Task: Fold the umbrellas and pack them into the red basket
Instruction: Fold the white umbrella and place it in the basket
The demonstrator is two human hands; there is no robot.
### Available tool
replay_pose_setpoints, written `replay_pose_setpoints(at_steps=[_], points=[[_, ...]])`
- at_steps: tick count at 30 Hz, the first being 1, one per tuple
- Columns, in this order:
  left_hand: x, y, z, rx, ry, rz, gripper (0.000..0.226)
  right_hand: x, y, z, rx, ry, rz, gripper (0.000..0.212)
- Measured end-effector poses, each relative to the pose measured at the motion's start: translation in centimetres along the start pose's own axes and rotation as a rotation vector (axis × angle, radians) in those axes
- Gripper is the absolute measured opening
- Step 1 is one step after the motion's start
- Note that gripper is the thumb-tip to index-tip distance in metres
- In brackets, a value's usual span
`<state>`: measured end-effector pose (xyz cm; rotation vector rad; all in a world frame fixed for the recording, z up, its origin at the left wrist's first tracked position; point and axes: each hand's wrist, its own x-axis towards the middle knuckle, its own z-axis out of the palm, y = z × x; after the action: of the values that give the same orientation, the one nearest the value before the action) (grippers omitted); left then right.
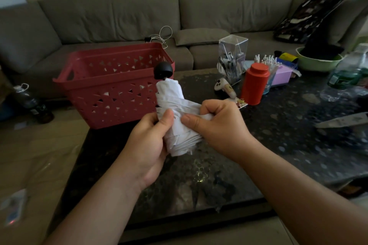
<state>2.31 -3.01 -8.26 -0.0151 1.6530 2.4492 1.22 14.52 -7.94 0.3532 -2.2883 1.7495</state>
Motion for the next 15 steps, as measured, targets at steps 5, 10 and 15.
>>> replay_pose_setpoints(at_steps=[5,10,15], points=[[-0.2,-0.4,0.9,0.009,0.082,0.006,0.061,-0.2,-0.5,1.3,-0.089,-0.01,-0.05,0.053],[-0.1,-0.5,0.5,0.101,0.068,0.072,0.107,0.1,-0.6,0.9,0.003,-0.076,0.033,0.051],[-0.4,-0.4,0.8,0.042,-0.048,0.113,0.08,0.3,-1.1,0.1,-0.039,-0.103,0.016,0.057]])
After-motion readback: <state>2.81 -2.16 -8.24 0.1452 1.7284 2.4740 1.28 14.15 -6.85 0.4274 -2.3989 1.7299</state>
